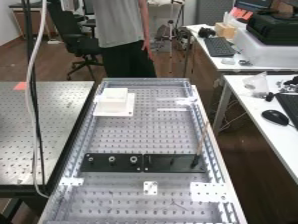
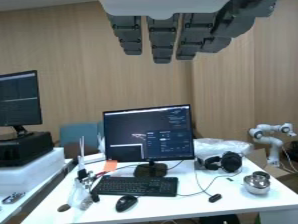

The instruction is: Grab the chopstick and place it in the clear container

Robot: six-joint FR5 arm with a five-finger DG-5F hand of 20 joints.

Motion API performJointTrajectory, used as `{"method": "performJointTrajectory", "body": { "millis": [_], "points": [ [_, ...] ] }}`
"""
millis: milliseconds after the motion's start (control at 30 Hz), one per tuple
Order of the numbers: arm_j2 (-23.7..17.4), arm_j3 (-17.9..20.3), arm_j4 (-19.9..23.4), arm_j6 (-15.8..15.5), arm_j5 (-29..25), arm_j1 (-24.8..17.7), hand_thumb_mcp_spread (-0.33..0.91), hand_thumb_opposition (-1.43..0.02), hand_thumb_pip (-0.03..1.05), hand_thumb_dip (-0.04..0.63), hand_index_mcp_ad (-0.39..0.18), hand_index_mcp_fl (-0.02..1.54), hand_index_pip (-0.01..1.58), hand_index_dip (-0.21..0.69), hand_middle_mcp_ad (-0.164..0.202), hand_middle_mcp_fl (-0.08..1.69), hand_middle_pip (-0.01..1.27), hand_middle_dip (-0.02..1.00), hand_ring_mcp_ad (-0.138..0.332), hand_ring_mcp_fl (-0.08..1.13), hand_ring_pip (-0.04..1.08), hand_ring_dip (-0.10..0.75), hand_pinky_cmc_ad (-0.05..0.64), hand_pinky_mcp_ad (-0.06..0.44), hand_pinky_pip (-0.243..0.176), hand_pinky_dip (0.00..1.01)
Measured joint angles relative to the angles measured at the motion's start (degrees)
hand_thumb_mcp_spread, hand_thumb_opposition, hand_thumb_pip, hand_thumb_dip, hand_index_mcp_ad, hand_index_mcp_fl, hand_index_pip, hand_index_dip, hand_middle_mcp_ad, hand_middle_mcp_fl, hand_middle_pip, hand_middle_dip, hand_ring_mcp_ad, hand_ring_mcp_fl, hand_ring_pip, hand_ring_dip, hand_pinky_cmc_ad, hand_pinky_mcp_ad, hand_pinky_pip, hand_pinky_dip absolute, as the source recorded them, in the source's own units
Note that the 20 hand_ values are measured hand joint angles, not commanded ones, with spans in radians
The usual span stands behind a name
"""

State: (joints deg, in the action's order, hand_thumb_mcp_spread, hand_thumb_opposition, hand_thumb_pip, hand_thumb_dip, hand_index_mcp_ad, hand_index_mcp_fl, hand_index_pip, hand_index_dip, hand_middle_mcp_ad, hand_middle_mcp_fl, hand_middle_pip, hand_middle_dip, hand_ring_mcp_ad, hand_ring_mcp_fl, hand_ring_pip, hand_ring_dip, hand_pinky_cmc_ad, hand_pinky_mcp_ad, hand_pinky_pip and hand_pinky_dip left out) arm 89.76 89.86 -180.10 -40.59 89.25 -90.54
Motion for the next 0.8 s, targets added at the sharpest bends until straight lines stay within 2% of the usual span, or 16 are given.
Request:
{"method": "performJointTrajectory", "body": {
  "millis": [67,100,167,233,267,300,367,400,500,567,600,667,800],
  "points": [
    [-0.09,0.04,-0.02,0.01,-0.03,-0.05,0.00,-0.01,0.01,0.007,-0.019,0.02,0.02,0.024,0.075,-0.01,0.02,0.04,0.056,0.02,0.03,0.017,-0.002,0.000,-0.012,0.01],
    [-0.14,0.06,-0.06,0.00,-0.05,-0.07,0.00,-0.01,0.01,0.007,-0.012,0.02,0.02,0.024,0.059,-0.01,0.02,0.04,0.049,0.02,0.03,0.017,0.000,0.003,-0.012,0.01],
    [-0.19,0.05,-0.09,-0.02,-0.05,-0.08,0.00,-0.04,0.01,0.003,-0.010,0.02,0.01,0.016,0.058,-0.01,0.02,0.04,0.047,0.02,0.03,0.017,0.000,0.003,-0.012,0.02],
    [-0.23,0.07,-0.15,0.05,-0.10,-0.11,0.04,-0.21,0.13,0.003,-0.005,0.02,0.01,0.002,0.061,-0.01,0.04,0.04,0.059,0.02,0.02,0.017,-0.002,0.003,-0.012,0.02],
    [-0.25,0.08,-0.16,0.05,-0.11,-0.12,0.06,-0.29,0.19,0.007,0.005,0.02,0.02,0.000,0.061,-0.01,0.06,0.04,0.068,0.02,0.03,0.016,0.014,0.016,-0.012,0.03],
    [-0.27,0.08,-0.16,0.06,-0.14,-0.14,0.08,-0.38,0.21,0.007,0.024,0.02,0.02,0.000,0.061,0.00,0.09,0.04,0.094,0.02,0.05,0.016,0.037,0.047,-0.012,0.04],
    [-0.32,0.10,-0.15,0.08,-0.14,-0.17,0.08,-0.46,0.21,0.007,0.038,0.02,0.05,0.003,0.061,0.00,0.10,0.05,0.124,0.02,0.08,0.016,0.098,0.082,-0.010,0.05],
    [-0.35,0.12,-0.14,0.08,-0.14,-0.17,0.08,-0.49,0.21,0.007,0.054,0.03,0.05,-0.012,0.058,0.00,0.10,0.04,0.141,0.02,0.06,0.012,0.133,0.119,-0.026,0.06],
    [-0.38,0.16,-0.11,0.10,-0.12,-0.15,0.08,-0.54,0.21,0.007,0.054,0.03,0.05,-0.024,0.061,0.00,0.11,0.04,0.171,0.02,0.08,-0.002,0.209,0.166,-0.044,0.09],
    [-0.39,0.17,-0.07,0.13,-0.08,-0.11,0.09,-0.57,0.21,0.003,0.054,0.02,0.05,-0.028,0.070,-0.01,0.11,0.04,0.171,0.02,0.08,-0.003,0.232,0.185,-0.042,0.10],
    [-0.38,0.19,-0.03,0.13,-0.05,-0.08,0.08,-0.57,0.21,0.003,0.068,0.02,0.06,-0.028,0.072,0.00,0.12,0.04,0.188,0.02,0.08,-0.003,0.230,0.182,-0.040,0.11],
    [-0.38,0.24,0.06,0.17,0.01,-0.04,0.08,-0.57,0.22,0.007,0.070,0.02,0.07,-0.028,0.087,-0.01,0.12,0.04,0.188,0.02,0.09,0.000,0.239,0.185,-0.049,0.11],
    [-0.38,0.36,0.18,0.29,0.02,0.01,0.08,-0.59,0.22,0.007,0.075,0.02,0.07,-0.030,0.087,-0.01,0.12,0.04,0.201,0.02,0.09,-0.005,0.276,0.197,-0.061,0.12]
  ]
}}
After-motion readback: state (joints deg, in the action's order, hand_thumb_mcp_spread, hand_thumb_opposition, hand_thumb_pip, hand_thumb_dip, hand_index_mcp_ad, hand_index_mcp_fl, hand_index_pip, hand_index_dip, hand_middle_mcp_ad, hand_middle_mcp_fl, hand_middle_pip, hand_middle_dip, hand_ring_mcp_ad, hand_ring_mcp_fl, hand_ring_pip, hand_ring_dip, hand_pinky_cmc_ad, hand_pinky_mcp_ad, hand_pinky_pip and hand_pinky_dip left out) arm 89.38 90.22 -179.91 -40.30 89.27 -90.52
